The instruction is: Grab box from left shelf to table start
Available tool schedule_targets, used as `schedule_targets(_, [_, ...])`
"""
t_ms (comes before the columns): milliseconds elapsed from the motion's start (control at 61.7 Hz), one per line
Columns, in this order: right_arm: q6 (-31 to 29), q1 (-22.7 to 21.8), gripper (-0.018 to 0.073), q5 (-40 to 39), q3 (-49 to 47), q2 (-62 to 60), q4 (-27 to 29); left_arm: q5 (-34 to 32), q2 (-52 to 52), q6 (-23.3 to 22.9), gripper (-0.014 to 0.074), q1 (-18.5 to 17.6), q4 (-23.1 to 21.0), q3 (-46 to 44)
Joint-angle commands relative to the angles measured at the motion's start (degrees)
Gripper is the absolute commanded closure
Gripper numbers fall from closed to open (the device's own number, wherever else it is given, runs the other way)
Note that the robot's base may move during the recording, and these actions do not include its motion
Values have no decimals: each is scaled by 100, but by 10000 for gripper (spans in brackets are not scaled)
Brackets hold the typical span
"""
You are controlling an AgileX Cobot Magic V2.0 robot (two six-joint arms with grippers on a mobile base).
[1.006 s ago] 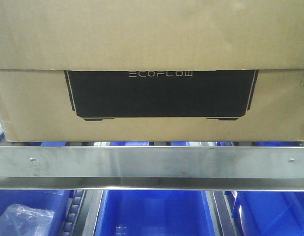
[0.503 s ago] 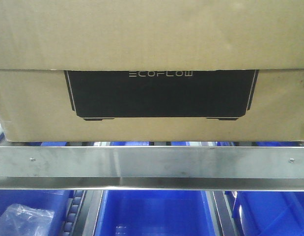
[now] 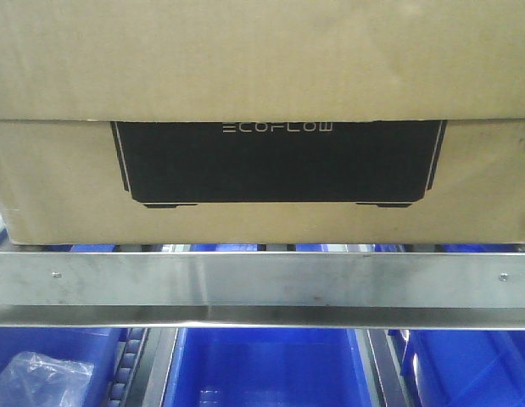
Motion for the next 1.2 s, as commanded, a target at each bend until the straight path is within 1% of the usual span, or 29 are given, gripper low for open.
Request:
schedule_targets(0, [-44,-38,523,-511,-11,2,-57,-230,-213,23,258,-1,12,-240])
schedule_targets(292, [-44,-38,523,-511,-11,2,-57,-117,-213,23,366,-1,-51,-240])
schedule_targets(438, [-44,-38,523,-511,-11,2,-57,-117,-213,12,441,-1,-108,-240])
schedule_targets(535, [-44,-38,523,-511,-11,2,-57,-103,-213,12,514,-1,-108,-240])
schedule_targets(616, [-44,-38,523,-511,-11,2,-57,-91,-213,12,591,-1,-108,-240])
schedule_targets(762, [-44,-38,523,-511,-11,2,-57,-81,-213,12,684,-1,-108,-240])
schedule_targets(924, [-44,-38,523,-511,-11,2,-57,-81,-213,-40,682,-1,-108,-240])
schedule_targets(1038, [-44,-38,523,-511,-11,2,-57,-58,-213,-429,682,-1,-113,-240])
schedule_targets(1135, [-44,-38,523,-511,-11,2,-57,-58,-213,-785,682,-1,3,-240])
schedule_targets(1184, [-44,-38,523,-511,-11,2,-57,-50,-213,-880,682,-1,36,-240])
